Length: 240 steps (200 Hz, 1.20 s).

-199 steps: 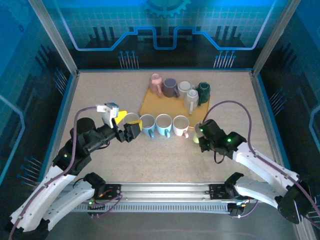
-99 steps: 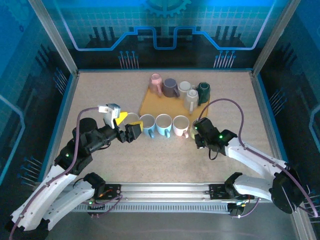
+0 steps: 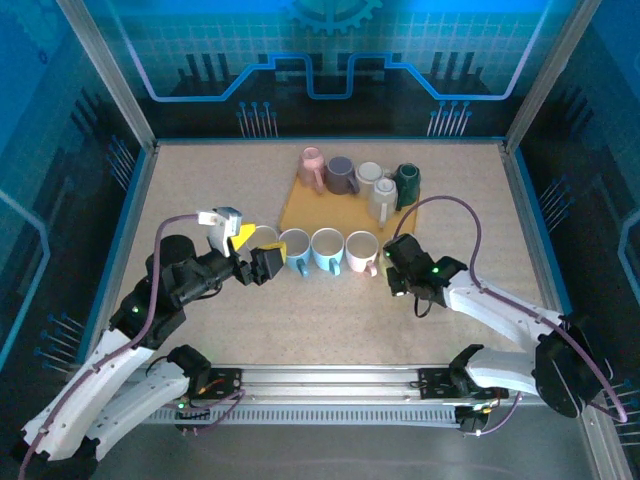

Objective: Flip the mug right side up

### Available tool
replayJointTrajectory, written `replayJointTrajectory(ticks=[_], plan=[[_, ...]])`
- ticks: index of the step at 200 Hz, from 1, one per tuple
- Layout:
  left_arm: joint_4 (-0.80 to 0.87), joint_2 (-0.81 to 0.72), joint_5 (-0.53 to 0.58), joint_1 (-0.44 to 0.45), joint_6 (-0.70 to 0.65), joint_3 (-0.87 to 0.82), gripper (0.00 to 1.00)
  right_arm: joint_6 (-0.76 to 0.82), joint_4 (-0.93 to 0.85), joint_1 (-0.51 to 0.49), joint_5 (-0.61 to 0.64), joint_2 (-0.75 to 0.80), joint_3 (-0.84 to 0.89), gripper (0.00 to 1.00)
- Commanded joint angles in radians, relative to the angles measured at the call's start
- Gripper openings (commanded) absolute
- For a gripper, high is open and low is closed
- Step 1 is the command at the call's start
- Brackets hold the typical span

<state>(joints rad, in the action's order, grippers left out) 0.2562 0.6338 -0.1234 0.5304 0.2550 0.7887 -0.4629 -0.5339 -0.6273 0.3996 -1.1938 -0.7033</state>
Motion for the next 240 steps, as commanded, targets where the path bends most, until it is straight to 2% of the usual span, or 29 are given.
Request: replayJointTrajectory(ticks=[1, 36, 71, 108, 132, 153, 199, 225, 240], plan=[[-0.027, 0.002, -0.007, 0.006, -0.002, -0.004, 0.99, -0.011, 0.077, 0.026, 0.015, -0.038, -0.014, 0.11], [-0.025, 0.004, -0.010, 0.005, -0.001, -0.003, 0.99, -0.012, 0.069, 0.031, 0.009, -0.065, -0.041, 0.18], [-0.025, 0.005, -0.022, 0.006, 0.003, 0.001, 0.99, -0.021, 0.046, 0.032, 0.019, -0.061, -0.055, 0.32], [-0.026, 0.006, -0.024, 0.006, 0.002, 0.000, 0.99, -0.026, 0.040, 0.034, 0.013, -0.056, -0.054, 0.38], [-0.018, 0.017, -0.027, 0.006, 0.002, 0.003, 0.99, -0.029, 0.028, 0.033, 0.008, -0.044, -0.058, 0.51], [-0.012, 0.027, -0.024, 0.006, 0.004, 0.006, 0.99, -0.034, 0.000, 0.032, 0.006, -0.016, -0.062, 0.56], [0.001, 0.052, -0.004, 0.006, 0.017, 0.012, 0.99, -0.027, -0.087, 0.024, -0.036, 0.136, -0.084, 0.60], [0.057, 0.133, 0.004, 0.005, 0.052, 0.054, 0.99, -0.002, -0.140, 0.024, -0.075, 0.232, -0.129, 0.59], [0.136, 0.206, 0.080, 0.006, 0.102, 0.107, 0.99, 0.005, -0.162, 0.024, -0.100, 0.266, -0.162, 0.59]])
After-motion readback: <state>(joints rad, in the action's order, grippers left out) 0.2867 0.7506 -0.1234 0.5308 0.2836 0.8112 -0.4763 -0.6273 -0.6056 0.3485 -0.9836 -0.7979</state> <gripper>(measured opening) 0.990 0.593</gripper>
